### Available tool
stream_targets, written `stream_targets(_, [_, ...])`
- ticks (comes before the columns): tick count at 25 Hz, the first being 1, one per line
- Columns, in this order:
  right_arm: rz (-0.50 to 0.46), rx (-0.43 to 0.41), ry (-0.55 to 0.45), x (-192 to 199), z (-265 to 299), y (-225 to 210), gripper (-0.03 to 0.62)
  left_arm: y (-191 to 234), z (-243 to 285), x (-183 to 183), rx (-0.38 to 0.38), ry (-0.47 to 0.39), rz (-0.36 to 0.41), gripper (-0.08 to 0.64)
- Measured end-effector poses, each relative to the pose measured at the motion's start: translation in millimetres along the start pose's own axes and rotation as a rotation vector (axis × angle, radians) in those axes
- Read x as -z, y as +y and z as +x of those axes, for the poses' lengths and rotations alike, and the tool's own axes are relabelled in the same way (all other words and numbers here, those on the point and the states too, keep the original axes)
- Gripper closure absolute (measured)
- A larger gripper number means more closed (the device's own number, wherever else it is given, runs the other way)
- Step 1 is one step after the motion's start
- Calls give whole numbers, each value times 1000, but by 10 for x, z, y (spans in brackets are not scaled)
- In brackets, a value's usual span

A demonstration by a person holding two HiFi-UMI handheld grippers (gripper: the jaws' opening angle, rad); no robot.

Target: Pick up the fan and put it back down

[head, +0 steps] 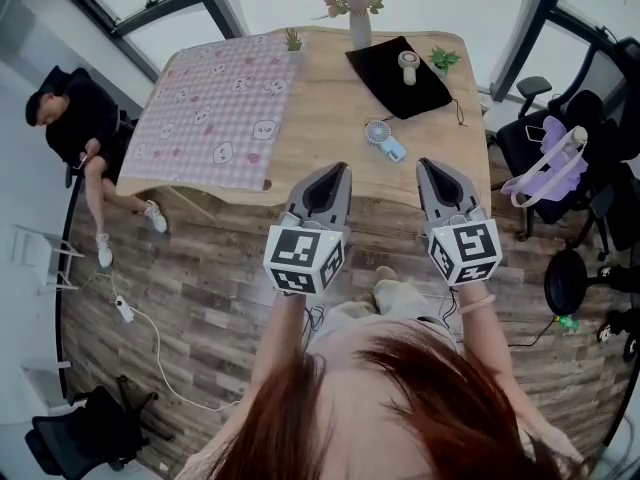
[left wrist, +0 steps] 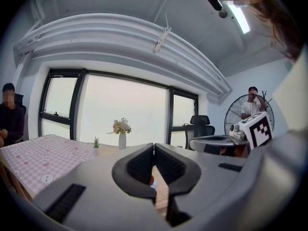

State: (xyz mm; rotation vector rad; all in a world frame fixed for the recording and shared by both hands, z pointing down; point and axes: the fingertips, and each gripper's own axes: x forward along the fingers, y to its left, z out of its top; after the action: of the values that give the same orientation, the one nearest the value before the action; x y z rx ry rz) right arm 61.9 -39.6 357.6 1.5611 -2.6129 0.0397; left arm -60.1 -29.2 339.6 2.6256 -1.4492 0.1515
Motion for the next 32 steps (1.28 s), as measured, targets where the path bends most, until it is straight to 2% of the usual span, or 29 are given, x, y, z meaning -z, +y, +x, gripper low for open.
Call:
stream_targets(13, [-16,28,-15,-105,-239,135,592,-89,-236,-69,16,-26,-4,546])
stream_targets(32, [-25,37,-23,-155,-290,117,592,-168,-227,-127,27,-36,-13,547])
